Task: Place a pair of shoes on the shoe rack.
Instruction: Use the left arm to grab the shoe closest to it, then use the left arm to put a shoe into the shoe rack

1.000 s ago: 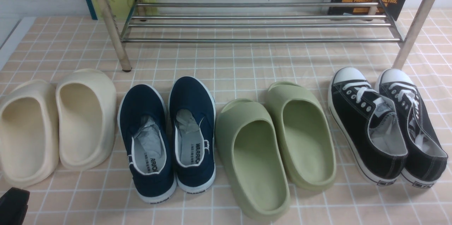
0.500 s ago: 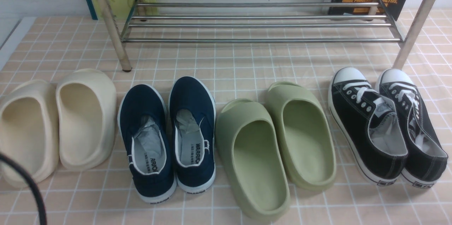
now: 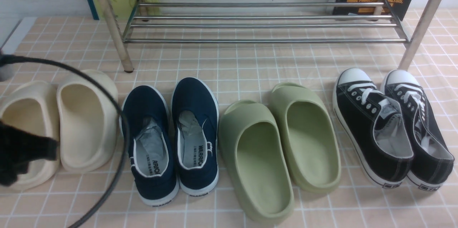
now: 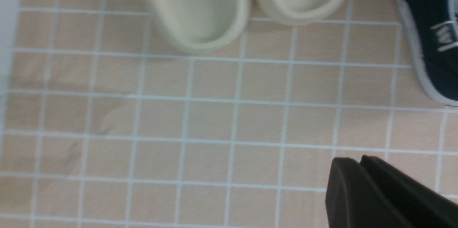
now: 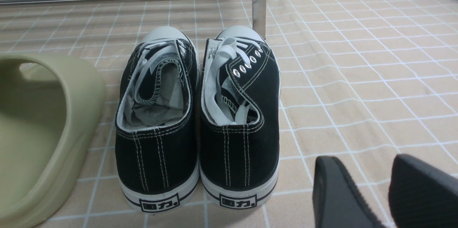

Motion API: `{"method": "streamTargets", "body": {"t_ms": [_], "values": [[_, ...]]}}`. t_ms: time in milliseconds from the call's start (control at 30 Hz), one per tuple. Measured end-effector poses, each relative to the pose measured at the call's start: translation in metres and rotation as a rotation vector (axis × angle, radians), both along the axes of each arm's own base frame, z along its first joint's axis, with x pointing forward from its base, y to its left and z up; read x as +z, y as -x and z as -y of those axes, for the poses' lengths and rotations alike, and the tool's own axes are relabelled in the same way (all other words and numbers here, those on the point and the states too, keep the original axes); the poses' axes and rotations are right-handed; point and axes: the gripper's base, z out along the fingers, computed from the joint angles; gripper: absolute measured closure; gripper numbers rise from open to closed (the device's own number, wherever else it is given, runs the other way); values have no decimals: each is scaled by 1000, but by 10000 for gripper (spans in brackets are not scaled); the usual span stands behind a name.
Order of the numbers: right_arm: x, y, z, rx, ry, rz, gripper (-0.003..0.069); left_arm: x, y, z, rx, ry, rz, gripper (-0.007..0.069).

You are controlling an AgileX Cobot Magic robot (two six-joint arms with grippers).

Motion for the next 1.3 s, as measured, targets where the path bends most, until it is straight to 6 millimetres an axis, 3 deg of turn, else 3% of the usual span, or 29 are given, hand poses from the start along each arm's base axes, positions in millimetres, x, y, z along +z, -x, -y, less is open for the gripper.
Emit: {"method": "streamTargets", "body": {"t_ms": [33,67,200,233,300,400,567,700,800,833,867,900,1033,1133,1300], "values": [[0,0,0,0,0,0,416,-9,-11,15,-39,23,-19,471],[0,0,0,0,0,0,416,-10,-13,16,-40,27,-20,463],[0,0,0,0,0,0,416,-42,-46,55,-74,81,-53,242],[0,0,0,0,0,0,416,-42,-46,56,-74,86,-47,223],[0,0,0,0,0,0,416,-60,-61,67,-49,105,-71,134],[0,0,0,0,0,0,416,-84,-77,75,-14,110,-104,64],[0,0,0,0,0,0,416,-119,-94,80,17,80,-170,78],[0,0,0,0,0,0,416,-137,-99,82,31,60,-221,256],[0,0,0,0,0,0,416,-133,-98,83,28,66,-208,431],[0,0,0,0,0,0,416,-133,-98,83,28,66,-208,443],[0,0,0,0,0,0,416,-127,-96,82,27,66,-191,533],[0,0,0,0,0,0,416,-122,-95,81,27,68,-181,560],[0,0,0,0,0,0,416,-92,-90,77,31,82,-122,582],[0,0,0,0,0,0,416,-59,-89,74,32,99,-49,582],[0,0,0,0,0,0,416,-9,-104,72,10,141,66,582]]}}
